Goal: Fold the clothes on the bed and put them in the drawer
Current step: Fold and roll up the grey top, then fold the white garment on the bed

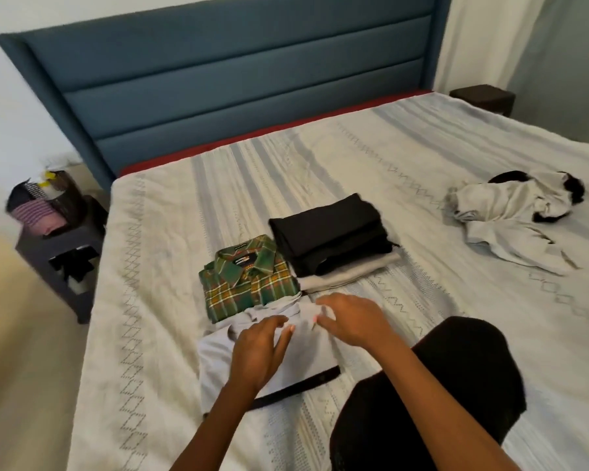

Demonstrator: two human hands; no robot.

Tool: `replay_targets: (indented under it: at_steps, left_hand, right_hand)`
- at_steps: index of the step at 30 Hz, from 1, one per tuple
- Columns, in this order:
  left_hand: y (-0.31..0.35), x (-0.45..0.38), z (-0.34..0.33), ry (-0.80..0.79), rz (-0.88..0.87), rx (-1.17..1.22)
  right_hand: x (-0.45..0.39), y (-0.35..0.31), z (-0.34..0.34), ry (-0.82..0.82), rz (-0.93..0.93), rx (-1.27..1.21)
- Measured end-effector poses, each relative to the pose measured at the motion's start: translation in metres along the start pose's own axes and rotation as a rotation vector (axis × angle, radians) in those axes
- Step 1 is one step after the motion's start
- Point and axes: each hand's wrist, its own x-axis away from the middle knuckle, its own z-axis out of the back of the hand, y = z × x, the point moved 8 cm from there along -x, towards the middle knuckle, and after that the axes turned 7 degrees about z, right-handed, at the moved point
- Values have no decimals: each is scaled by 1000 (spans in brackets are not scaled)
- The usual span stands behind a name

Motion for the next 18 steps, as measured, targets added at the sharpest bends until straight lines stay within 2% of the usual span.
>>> replay_targets:
  at_steps: [5,7,13,18]
  left_hand:
    - [128,-60,-40,-139,-173,118]
    - [176,-78,-61,-197,-252,143]
    - [322,-116,-160,-444,-448,120]
    - [395,-147,-253,-484,-605,0]
  right_hand:
    - [50,131,95,356,-253,-53]
    - [80,184,116,413,-363,-17]
    - [165,326,122,333,-687,-26]
    - [194,406,94,225,-844,-46]
